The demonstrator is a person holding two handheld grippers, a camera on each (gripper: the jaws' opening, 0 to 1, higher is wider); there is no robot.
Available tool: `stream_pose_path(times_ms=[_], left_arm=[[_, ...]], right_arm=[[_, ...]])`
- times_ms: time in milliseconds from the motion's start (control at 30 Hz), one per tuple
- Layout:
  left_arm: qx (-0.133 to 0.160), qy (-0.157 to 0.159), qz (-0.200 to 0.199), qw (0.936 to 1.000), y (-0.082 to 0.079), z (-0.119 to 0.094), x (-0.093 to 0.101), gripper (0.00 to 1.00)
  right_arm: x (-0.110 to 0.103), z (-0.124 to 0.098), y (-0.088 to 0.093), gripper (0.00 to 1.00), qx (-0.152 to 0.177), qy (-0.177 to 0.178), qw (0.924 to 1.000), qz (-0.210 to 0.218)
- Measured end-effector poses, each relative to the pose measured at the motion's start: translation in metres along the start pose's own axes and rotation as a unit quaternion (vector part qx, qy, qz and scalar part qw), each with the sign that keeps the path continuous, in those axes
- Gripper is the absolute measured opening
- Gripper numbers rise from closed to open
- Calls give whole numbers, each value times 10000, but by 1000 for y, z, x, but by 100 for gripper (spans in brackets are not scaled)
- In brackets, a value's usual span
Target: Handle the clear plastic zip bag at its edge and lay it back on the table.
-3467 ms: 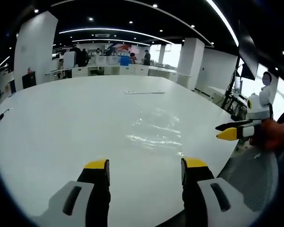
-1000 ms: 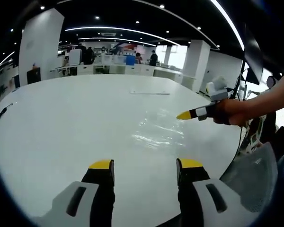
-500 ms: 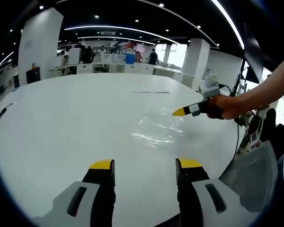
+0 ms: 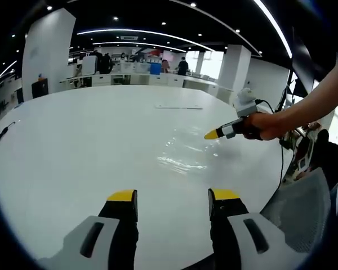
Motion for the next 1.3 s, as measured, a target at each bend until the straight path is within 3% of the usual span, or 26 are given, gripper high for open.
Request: stream_pose_path(times_ms=[233, 400, 933, 1300], left_arm=[[-50, 14, -3, 10000, 1, 0, 1, 48], [-89, 34, -56, 9999, 3, 2, 0, 47], [-227, 81, -42, 9997, 8, 4, 2, 43], [-289, 98, -26, 9995, 9, 4, 3, 40]], right_arm=[[4, 4, -2, 58, -25, 31, 10000, -21], [0, 9, 3, 54, -256, 31, 9983, -532], [1, 14, -1, 49, -5, 8, 9992, -405], [7, 12, 4, 24, -9, 65, 9992, -393]])
Point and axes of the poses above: the point that each gripper's makers call its tool centre point, and the gripper's own axes: z roughly forward along the fingers, x roughly to its right, y roughly out of its underside, the point moved 3 cm from there along -z, roughly backward along the fingers, and after that the axes turned 4 degrees about z, right-handed, at the moved point
